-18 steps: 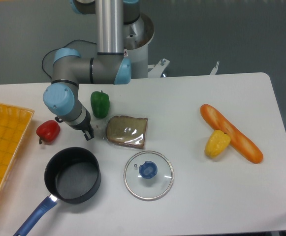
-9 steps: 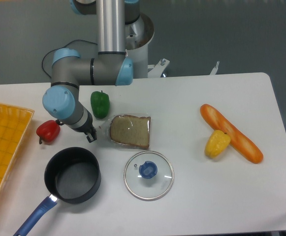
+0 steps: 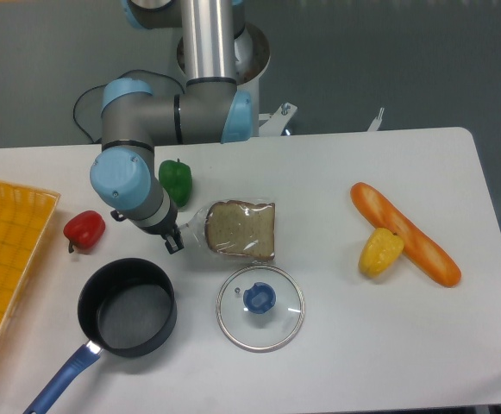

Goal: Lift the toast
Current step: 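Pull the toast bag by its edge toward the gripper, then lift the gripped toast bag up off the table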

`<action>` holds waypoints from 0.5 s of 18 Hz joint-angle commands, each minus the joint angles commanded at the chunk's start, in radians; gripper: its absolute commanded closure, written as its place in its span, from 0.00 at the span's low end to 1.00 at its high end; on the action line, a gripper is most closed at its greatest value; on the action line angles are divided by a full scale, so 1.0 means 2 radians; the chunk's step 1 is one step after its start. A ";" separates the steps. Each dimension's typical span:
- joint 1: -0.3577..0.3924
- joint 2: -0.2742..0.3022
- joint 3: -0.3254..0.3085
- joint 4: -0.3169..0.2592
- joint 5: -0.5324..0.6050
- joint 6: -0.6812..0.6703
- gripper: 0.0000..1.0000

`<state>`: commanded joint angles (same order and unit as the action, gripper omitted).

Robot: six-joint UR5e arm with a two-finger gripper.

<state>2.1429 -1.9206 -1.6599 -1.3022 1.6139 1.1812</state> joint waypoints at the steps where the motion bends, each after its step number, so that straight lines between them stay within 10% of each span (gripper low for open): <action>1: 0.005 0.003 0.005 -0.007 -0.005 0.001 1.00; 9: 0.038 0.034 0.053 -0.065 -0.067 0.046 1.00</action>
<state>2.2196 -1.8532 -1.5540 -1.4327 1.4807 1.2731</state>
